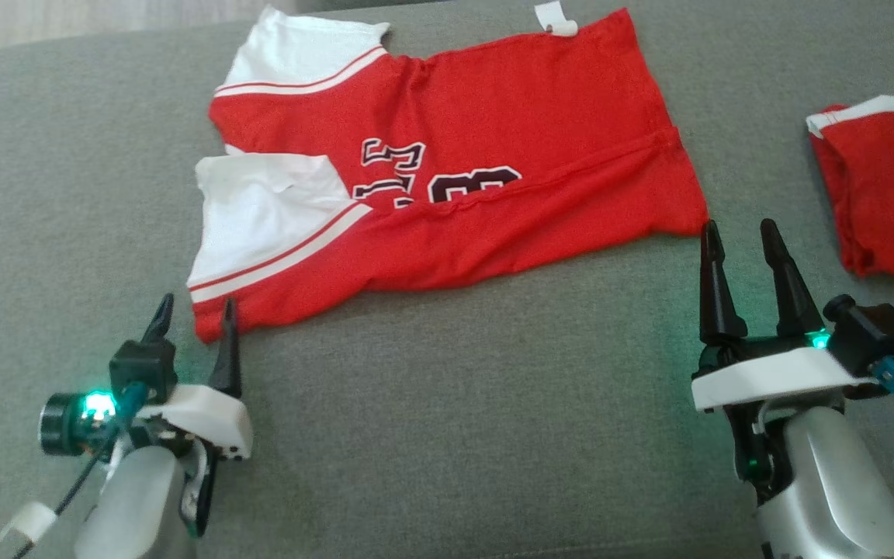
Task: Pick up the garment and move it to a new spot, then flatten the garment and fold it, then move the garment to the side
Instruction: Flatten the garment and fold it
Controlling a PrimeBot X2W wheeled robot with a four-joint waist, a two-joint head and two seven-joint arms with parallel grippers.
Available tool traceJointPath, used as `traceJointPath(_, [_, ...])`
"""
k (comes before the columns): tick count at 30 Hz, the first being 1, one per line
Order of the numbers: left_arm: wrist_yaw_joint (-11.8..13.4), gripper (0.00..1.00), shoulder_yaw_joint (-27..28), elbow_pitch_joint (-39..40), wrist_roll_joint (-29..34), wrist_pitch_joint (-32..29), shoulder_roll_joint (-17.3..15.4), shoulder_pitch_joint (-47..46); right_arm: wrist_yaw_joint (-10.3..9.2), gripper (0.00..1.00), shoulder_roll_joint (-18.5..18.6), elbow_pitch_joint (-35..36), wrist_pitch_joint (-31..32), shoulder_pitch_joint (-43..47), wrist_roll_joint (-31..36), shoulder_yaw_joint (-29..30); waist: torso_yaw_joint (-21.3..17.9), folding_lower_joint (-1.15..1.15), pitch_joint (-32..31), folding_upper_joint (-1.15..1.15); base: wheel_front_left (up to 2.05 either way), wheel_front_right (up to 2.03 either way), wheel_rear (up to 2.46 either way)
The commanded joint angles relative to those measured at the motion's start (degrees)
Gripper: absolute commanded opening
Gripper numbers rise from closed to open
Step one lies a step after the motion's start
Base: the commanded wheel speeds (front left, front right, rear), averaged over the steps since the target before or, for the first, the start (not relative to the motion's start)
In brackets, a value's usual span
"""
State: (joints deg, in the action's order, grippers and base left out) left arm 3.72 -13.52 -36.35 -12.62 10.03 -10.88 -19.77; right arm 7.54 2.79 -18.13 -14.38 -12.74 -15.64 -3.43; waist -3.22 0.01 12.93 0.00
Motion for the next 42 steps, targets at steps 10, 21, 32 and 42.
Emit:
traceJointPath(10, [-0.4,0.93,1.3,-8.6,-1.0,-6.0,-3.2,-4.9,-0.05,1.00,0.1,2.1,-0.6,-2.8,-1.5,-2.5,-3.0,-0.01,1.9,0.00,0.00,0.00,0.00])
traceJointPath(21, [-0.7,0.00,2.4,-5.0,-2.8,2.7,-2.1,-4.9,-0.05,1.00,0.1,-1.6,-0.6,-3.0,0.7,-1.3,-2.0,-0.01,-1.3,0.00,0.00,0.00,0.00])
traceJointPath(32, [0.3,0.00,2.7,7.7,-1.8,4.9,-1.0,-3.0,-0.05,1.00,0.1,-13.1,6.6,-8.9,9.8,3.7,0.9,-0.01,-2.0,0.00,0.00,0.00,0.00])
traceJointPath(42, [-0.3,0.00,0.3,10.4,-1.0,4.9,-0.2,-2.7,-0.05,1.00,0.1,-23.9,15.0,-18.2,16.0,9.4,3.8,-0.01,0.7,0.00,0.00,0.00,0.00])
